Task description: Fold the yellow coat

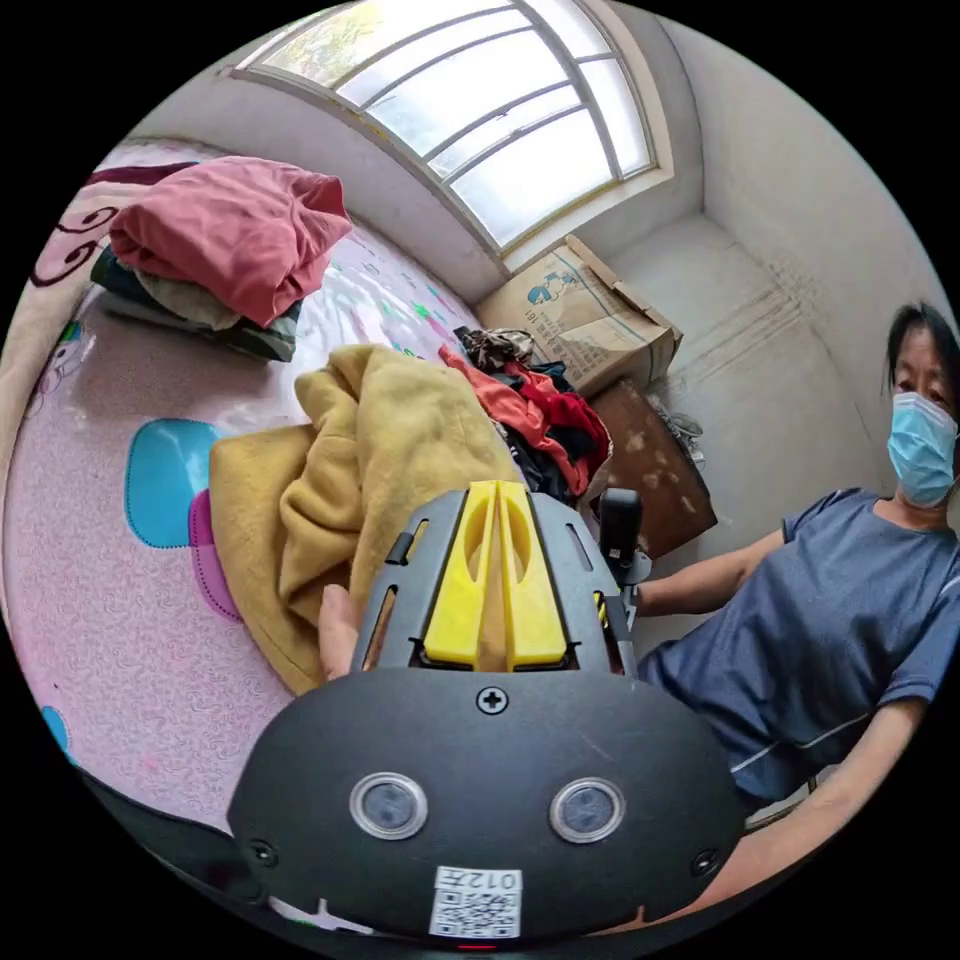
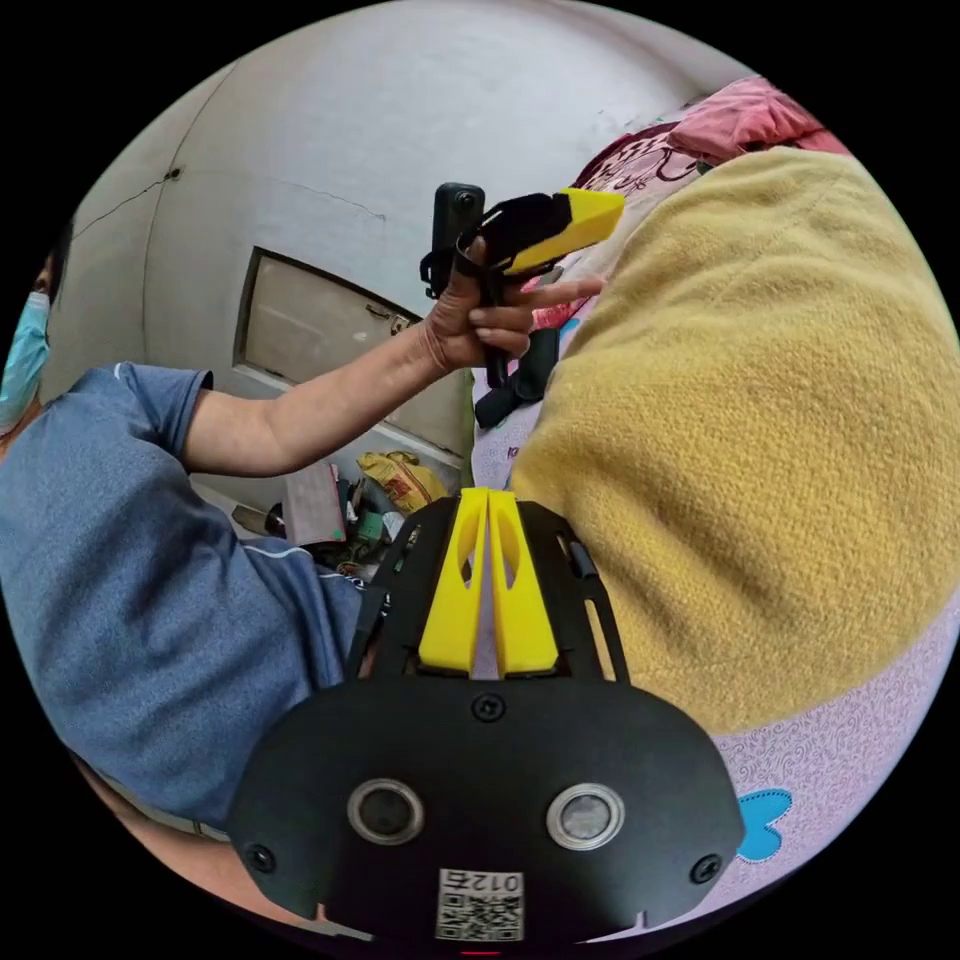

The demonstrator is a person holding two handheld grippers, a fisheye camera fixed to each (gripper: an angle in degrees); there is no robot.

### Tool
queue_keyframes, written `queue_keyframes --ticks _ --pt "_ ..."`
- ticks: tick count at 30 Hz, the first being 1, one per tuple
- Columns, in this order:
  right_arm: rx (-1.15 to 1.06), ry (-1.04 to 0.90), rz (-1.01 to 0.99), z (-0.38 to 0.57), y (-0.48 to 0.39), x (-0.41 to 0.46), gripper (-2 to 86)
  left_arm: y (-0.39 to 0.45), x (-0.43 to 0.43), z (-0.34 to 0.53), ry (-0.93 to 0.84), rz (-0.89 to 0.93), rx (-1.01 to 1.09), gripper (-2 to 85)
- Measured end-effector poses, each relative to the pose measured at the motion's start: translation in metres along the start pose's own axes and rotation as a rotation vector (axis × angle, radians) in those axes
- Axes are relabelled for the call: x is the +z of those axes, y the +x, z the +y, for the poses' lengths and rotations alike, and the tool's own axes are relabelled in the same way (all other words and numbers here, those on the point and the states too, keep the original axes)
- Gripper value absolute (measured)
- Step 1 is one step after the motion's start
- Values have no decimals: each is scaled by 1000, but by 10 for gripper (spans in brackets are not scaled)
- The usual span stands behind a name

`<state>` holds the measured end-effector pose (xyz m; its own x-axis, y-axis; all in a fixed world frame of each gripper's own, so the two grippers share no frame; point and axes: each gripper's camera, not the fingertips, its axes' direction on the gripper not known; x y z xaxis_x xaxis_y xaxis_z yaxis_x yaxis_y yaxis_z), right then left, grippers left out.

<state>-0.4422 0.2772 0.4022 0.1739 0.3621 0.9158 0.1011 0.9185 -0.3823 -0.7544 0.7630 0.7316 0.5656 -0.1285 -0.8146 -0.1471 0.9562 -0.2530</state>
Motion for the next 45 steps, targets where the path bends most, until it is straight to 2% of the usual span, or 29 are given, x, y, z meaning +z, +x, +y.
queue_keyframes --ticks 2,5,9,13,15,18,22,25,28,33,37,45 --pt "3 -15 23 -6 -4 3 2 -5 5 35 -31 -65 -29 -2" --pt "31 -2 5 -9 -3 3 1 -5 6 56 1 3 -59 -2" --pt "49 -17 12 -16 -6 5 1 2 1 62 -34 1 -49 -2" --pt "-9 -140 159 -29 -22 25 0 14 -10 46 -83 -157 1 -2" --pt "-30 -163 231 -36 -26 36 0 12 -19 38 -53 -142 -12 -2" --pt "-29 -188 285 -45 -32 44 0 11 -22 36 -93 -218 -32 -1" --pt "-9 -78 153 -39 -42 12 3 20 -57 58 36 -184 -88 -1" --pt "-10 24 133 -40 -66 -26 4 63 -69 64 88 -213 -25 -1" --pt "-45 140 214 -47 -80 -73 5 125 -45 53 49 -265 97 0" --pt "44 279 258 -68 -39 -122 6 190 36 32 -77 -348 234 -1" --pt "130 164 434 -77 -6 -105 6 190 88 40 -223 -458 215 -2" --pt "88 117 556 -76 -4 -76 4 208 118 69 -220 -521 259 0"
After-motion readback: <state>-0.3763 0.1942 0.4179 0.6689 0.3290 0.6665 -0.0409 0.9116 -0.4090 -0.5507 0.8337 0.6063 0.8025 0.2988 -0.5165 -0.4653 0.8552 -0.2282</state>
